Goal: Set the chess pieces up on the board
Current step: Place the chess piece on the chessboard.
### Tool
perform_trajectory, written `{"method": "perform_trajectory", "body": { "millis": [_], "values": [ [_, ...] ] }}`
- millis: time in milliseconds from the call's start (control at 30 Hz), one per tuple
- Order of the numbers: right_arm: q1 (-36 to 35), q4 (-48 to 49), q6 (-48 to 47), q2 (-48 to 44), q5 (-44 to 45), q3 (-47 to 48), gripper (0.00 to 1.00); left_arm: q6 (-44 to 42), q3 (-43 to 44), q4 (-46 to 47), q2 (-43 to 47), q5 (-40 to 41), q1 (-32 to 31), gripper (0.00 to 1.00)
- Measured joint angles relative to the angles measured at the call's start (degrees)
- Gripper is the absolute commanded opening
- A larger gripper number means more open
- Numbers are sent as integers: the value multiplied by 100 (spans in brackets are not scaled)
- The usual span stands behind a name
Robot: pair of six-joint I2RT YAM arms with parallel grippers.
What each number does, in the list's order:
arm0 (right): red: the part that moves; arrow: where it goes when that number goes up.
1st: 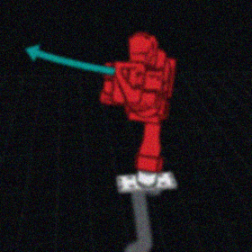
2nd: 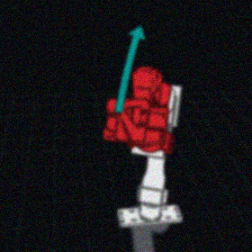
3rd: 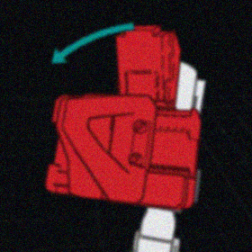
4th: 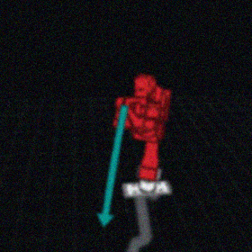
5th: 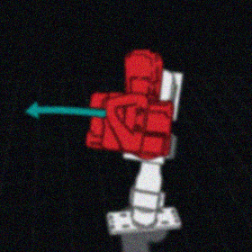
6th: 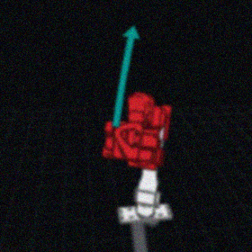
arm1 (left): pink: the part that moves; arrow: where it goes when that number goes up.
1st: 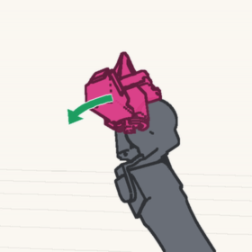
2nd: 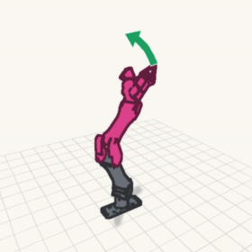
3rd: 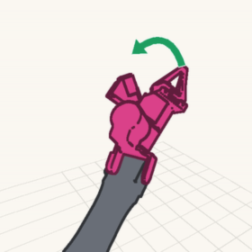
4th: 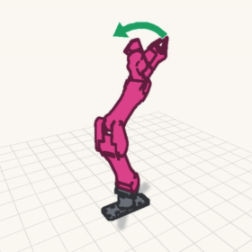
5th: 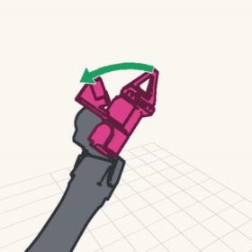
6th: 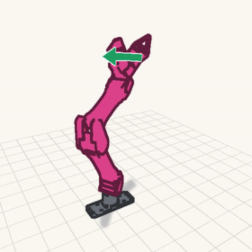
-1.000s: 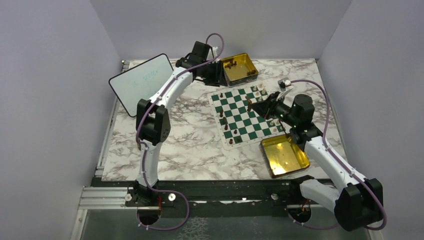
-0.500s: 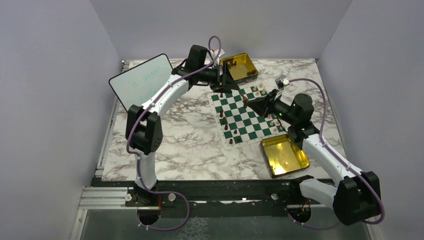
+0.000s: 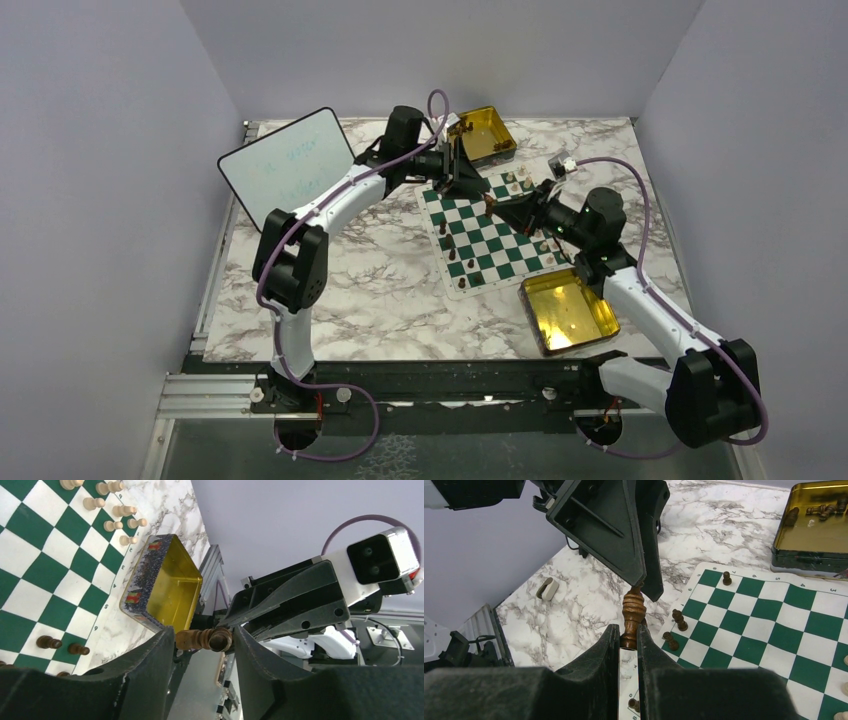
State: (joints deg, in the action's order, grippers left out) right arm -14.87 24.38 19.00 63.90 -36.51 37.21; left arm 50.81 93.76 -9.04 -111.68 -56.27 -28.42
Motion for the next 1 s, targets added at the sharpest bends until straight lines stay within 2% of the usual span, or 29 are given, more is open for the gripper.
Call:
{"method": "perform_trajectory", "body": {
  "millis": [267,700,1000],
  "values": [
    [0,0,2,17,-2,0,1,426,-92,555,4,-96,-4,35],
    [0,-2,0,17,0,0,1,553,-205,723,4,-96,-4,38],
    [0,-4,2,17,0,0,1,560,-271,723,13,-96,-22,28]
  ]
}}
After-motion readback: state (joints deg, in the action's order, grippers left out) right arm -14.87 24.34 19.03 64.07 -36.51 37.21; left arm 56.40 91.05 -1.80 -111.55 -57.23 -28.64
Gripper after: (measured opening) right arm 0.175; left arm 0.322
